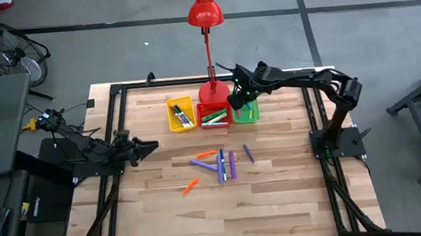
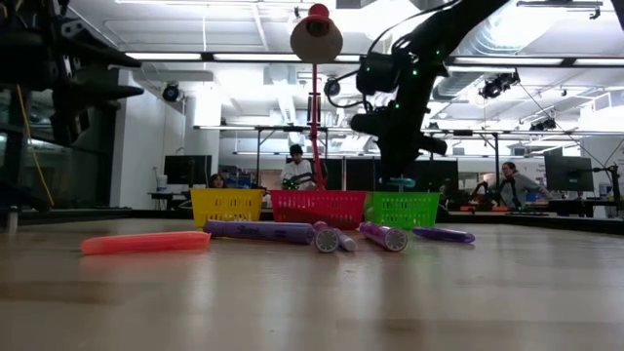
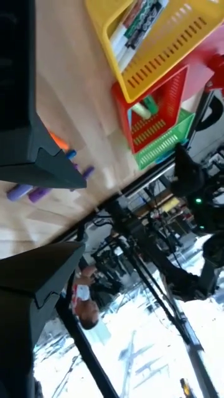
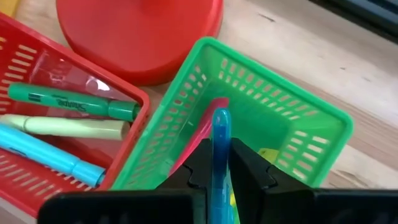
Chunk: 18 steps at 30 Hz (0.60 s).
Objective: Pick & Place Markers
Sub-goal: Put the blue pen into the green bin
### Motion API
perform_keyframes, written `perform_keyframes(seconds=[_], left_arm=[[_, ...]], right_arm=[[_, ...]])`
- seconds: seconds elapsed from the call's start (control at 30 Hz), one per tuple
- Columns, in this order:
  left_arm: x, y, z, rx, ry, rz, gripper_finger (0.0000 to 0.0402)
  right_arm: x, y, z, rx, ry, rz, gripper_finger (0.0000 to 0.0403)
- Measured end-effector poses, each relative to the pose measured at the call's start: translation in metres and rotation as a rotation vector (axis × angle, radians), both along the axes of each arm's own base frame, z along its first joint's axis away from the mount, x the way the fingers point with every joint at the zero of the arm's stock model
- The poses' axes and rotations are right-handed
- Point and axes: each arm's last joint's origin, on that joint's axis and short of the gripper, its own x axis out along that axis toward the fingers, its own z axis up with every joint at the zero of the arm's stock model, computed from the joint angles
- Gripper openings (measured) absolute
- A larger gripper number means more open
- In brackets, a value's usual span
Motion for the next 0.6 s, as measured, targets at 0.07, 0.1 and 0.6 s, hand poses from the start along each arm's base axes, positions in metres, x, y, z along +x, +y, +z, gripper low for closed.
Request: perform_keyframes(seconds=[0.07,0.1,0.6], left_arm=[[0.0,0.0,0.001,-0.006,-0.009,0.01,0.0147],[0.0,0.0,0.002,-0.008,-0.012,0.013,0.0147],[0.0,0.001,0.003,-0.014,-0.02,0.014,0.0147]], right_arm=[[0.001,-0.001,-0.004,0.003,0.011,-0.001,0.0034],[0.002,-0.001,-0.006,0.007,0.016,0.0,0.0036],[0.01,-0.005,-0.038,0.073,0.074,-0.01,0.0043]])
